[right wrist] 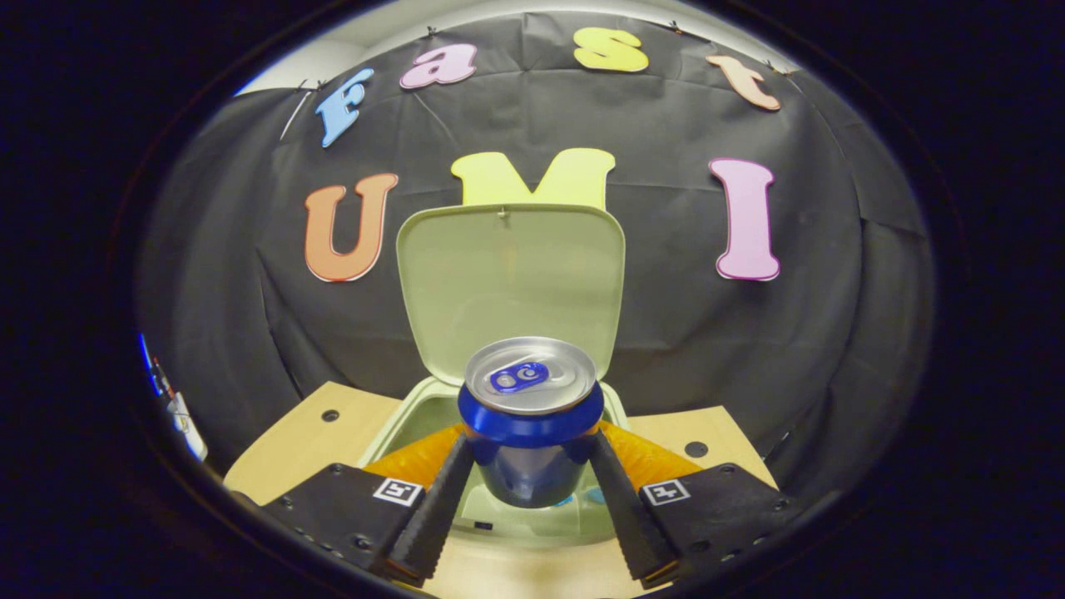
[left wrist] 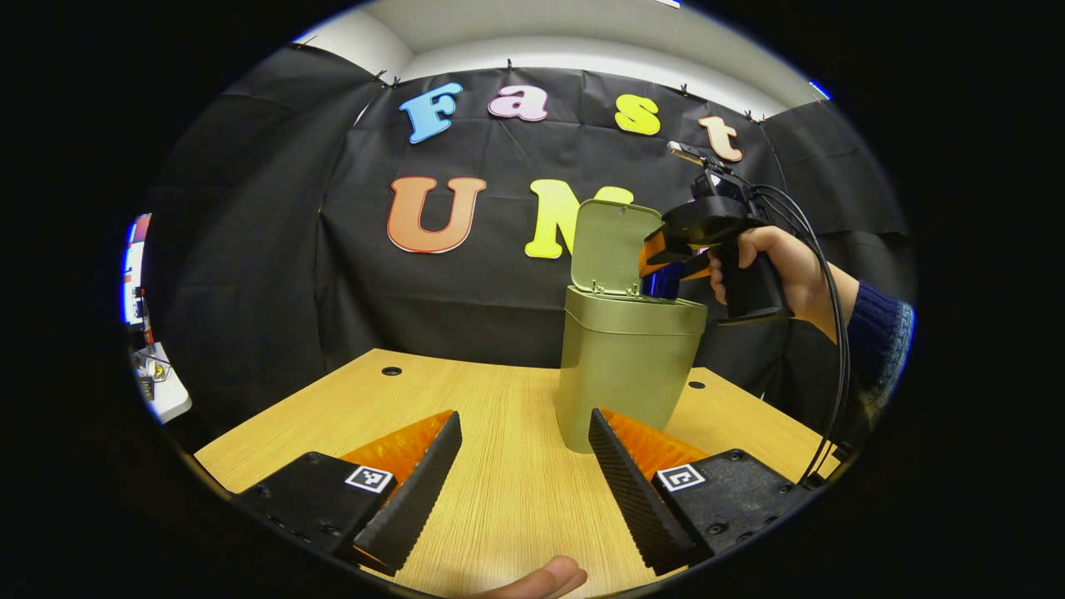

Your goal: Press the lid of the desktop garbage bin to open it, pick up the crumpled paper on the desktop and throw it into the bin, then pick up the pop can on the desktop and drop it into the bin, and finally close the garbage bin lid.

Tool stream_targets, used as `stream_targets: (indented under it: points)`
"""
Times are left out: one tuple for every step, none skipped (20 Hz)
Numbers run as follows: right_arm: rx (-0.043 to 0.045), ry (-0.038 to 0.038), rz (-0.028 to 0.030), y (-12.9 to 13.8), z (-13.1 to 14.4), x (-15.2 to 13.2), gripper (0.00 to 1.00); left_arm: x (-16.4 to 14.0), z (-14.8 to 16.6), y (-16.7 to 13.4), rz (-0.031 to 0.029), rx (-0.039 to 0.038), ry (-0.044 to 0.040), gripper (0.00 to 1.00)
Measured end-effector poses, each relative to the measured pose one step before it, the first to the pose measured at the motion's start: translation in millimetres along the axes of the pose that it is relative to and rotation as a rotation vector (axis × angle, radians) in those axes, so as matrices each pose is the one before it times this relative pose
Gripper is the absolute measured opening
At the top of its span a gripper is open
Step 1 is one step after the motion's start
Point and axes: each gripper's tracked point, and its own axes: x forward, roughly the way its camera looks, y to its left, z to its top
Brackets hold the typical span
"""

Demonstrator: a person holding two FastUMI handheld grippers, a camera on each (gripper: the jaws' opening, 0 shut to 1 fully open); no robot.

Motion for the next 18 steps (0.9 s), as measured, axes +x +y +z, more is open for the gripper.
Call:
stream_targets:
  points:
    - [-0.00455,0.00123,-0.00263,0.89,0.34,0.03,0.81,-0.74,-0.28,-0.77,-0.00266,0.00011,0.00234,0.99]
    - [-0.0073,-0.00369,-0.00284,-0.3,0.48,-0.6,0.81,-0.05,-0.73,-0.2,-0.00115,0.00263,0.00142,0.99]
    - [-0.00622,-0.00367,0.00559,2.01,1.16,-1.93,0.81,-0.82,1.05,-0.17,-0.00057,0.0037,0.00026,0.99]
    - [-0.00344,-0.00267,0.00395,3.33,0.71,-0.04,0.81,-0.54,-0.22,-1.77,-0.00402,0.0032,-0.00156,0.99]
    - [-0.01032,-0.0042,0.00692,2.7,0.82,-1.87,0.81,0.16,0.37,-0.25,-0.00354,0.00114,0.00111,0.99]
    - [-0.02304,-0.01475,-0.00407,2.85,3.43,-1.54,0.82,-0.89,-0.05,-1.9,-0.00429,0.00308,0.00227,0.99]
    - [-0.01437,-0.01189,-0.01697,-3.71,2.7,-1.91,0.87,0.43,0.32,-0.65,-0.00468,0.00332,0.0015,0.99]
    - [-0.0031,-0.00787,-0.0052,-0.28,2.48,-2.78,0.91,-0.12,-0.79,0.09,-0.00383,0.00158,0.00103,0.99]
    - [0.00135,-0.00906,0.00745,3.44,2.76,-0.62,0.95,0.44,-0.27,0.99,0.00016,-0.00356,-0.00072,0.99]
    - [-0.00214,-0.00836,-0.00151,3.15,3.46,-3.61,0.95,-0.18,-0.05,-0.49,-0.00071,-0.002,0.00135,0.99]
    - [-0.00904,-0.00747,-0.00347,1.23,3.15,-3.1,0.95,0.28,-0.25,0.38,0.00057,0.00065,0.00062,0.99]
    - [-0.0142,-0.0056,0.00367,2.74,2.83,-2.69,0.95,-0.06,-1.08,2.11,0.00596,0.00127,0.0024,0.99]
    - [-0.01376,-0.00822,0.00198,3.44,4.82,-2.29,0.94,0.86,-0.54,2.48,0.00562,-0.00075,0.00114,0.99]
    - [-0.00289,-0.00879,-0.00491,-0.6,5.56,-4.14,0.95,0.6,-0.08,0.87,0.00077,-0.00179,-0.00008,0.99]
    - [-0.00085,-0.01003,0.00077,0.42,6.66,-4.31,0.95,0.37,0.14,1.89,0.00278,-0.00401,0.00127,0.99]
    - [-0.00242,-0.01576,-0.0024,2.24,10.35,-3.35,0.97,0.13,-0.94,1.96,0.00376,-0.00358,0.00016,0.99]
    - [-0.00505,-0.0115,-0.00677,-0.39,8.19,-2.1,0.97,0.51,0.15,1.07,0.00308,-0.00452,-0.00136,0.99]
    - [-0.01297,-0.01205,-0.01037,-1.77,11.49,-2.7,0.94,0.49,-0.33,1.73,0.00732,-0.0065,0.00188,0.99]
